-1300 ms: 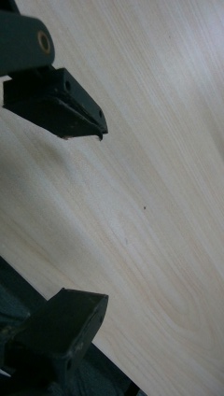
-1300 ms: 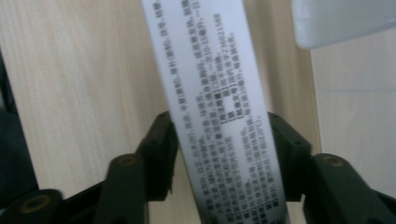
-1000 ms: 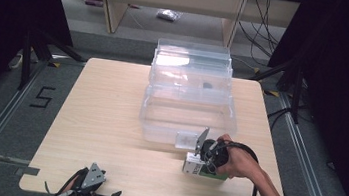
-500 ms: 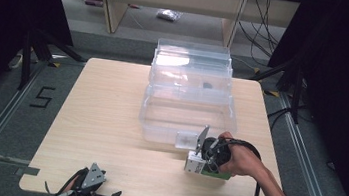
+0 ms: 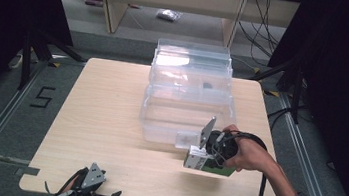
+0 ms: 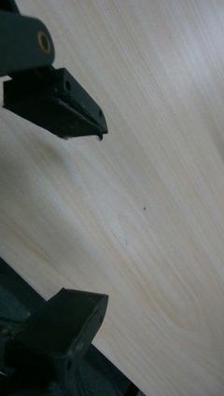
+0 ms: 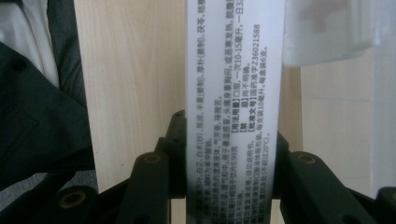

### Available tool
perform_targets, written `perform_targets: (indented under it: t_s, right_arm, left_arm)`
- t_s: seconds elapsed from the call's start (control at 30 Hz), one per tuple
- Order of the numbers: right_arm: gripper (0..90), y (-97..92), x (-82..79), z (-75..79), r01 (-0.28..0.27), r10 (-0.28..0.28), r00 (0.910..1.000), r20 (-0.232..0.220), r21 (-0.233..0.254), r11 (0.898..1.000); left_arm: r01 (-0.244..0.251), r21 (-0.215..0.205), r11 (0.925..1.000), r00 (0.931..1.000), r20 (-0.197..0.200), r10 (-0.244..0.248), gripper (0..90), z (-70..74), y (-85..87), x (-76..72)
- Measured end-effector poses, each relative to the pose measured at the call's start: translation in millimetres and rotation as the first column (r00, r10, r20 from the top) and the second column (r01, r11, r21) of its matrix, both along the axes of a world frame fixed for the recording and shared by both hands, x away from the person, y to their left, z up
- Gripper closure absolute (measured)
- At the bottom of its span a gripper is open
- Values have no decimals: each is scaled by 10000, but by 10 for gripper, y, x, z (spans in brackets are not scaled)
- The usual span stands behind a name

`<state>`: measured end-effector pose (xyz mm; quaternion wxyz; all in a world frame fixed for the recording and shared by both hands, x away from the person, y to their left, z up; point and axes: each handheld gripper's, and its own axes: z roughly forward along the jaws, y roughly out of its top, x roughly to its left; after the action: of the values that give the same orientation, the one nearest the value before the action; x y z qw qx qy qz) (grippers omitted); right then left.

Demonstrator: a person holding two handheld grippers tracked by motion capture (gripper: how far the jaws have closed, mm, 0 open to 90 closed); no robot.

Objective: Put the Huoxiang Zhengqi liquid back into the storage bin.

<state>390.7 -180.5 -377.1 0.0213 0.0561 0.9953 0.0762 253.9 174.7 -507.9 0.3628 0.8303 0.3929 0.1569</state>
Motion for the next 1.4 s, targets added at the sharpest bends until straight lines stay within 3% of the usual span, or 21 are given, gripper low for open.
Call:
perform_targets:
  t_s: [0.07, 0.1, 0.17, 0.23, 0.27, 0.33, 0.37, 0.43, 0.5, 0.7, 0.73, 0.87, 0.9, 0.93, 0.97, 1.03, 1.13, 1.17, 1.23, 1.3, 1.4]
  right_arm:
    - [648, 1, -7, 49, 86, -86, 10000, 3, 33, 10000]
    - [649, 13, 3, 87, -139, 138, 9999, 77, 66, 9999]
    - [648, 25, -9, 128, 142, -142, 9999, 22, 148, 9998]
    - [648, 38, 31, 176, -258, 257, 9995, 199, 55, 9997]
    - [648, 43, 7, 196, 117, -117, 9997, 201, -10, 9999]
    - [648, 58, 53, 231, -264, 261, 9994, 226, 127, 9996]
    - [648, 63, 31, 251, 176, -177, 9997, 138, 114, 9998]
    - [648, 82, 58, 295, -183, 180, 9995, 267, 92, 9998]
    - [648, 100, 42, 338, 178, -181, 9997, 138, 159, 9997]
    - [649, 129, 132, 474, -407, 398, 9984, 408, 210, 9990]
    - [649, 135, 110, 505, 67, -75, 9996, 282, 287, 9996]
    - [649, 130, 194, 632, -404, 381, 9976, 586, 390, 9984]
    - [649, 137, 168, 663, 203, -217, 9992, 343, 408, 9990]
    - [649, 138, 185, 689, 193, -210, 9989, 425, 386, 9991]
    - [649, 136, 247, 716, -411, 385, 9968, 700, 373, 9985]
    - [649, 146, 234, 763, 70, -95, 9983, 570, 441, 9990]
    - [649, 152, 292, 826, -62, 32, 9981, 621, 478, 9988]
    - [649, 159, 298, 854, 197, -223, 9979, 602, 438, 9988]
    - [649, 167, 377, 872, -226, 195, 9970, 754, 406, 9989]
    - [649, 166, 423, 890, 55, -91, 9968, 794, 452, 9990]
    - [649, 176, 524, 894, 9, -38, 9962, 871, 335, 9994]
  left_arm:
    - [9, 27, 10000, 10000, -4, -9, 150, 1, -2, -2]
    - [17, 8, 10000, 10000, -1, -17, 150, 2, -1, -1]
    - [4, 1, 10000, 10000, -5, -4, 150, 1, 0, 0]
    - [-4, 24, 10000, 10000, -18, 4, 150, 0, -1, -2]
    - [-17, 26, 10000, 10000, -20, 17, 150, 0, 0, -3]
    - [-18, -20, 10000, 10000, -20, 18, 150, 3, 0, -1]
    - [-10, -14, 10000, 10000, -19, 10, 150, 3, 0, -2]
    - [-49, 12, 10000, 10000, -46, 50, 150, 3, -1, -6]
    - [-26, 5, 10000, 10000, -20, 26, 150, 1, 1, 0]
    - [-56, -25, 10000, 10000, -62, 56, 150, -2, 2, -2]
    - [-83, -22, 10000, 9999, -70, 83, 150, 1, 6, 0]
    - [-73, -10, 10000, 9999, -75, 73, 150, 2, 6, -2]
    - [-75, -19, 10000, 9999, -67, 75, 150, 2, 6, 0]
    - [-76, -21, 10000, 10000, -64, 76, 150, 3, 5, 0]
    - [-58, -29, 10000, 10000, -66, 58, 150, 4, 4, -2]
    - [17, 101, 9999, 10000, -67, -16, 150, 6, 13, -2]
    - [-49, -32, 10000, 10000, -65, 49, 150, 5, 7, -3]
    - [-32, -25, 10000, 10000, -60, 32, 150, 5, 5, -4]
    - [31, 70, 10000, 10000, -57, -31, 150, 7, 9, -5]
    - [-48, -35, 10000, 10000, -67, 47, 150, 4, 4, -5]
    - [-60, -29, 10000, 10000, -70, 60, 150, 3, 4, -4]
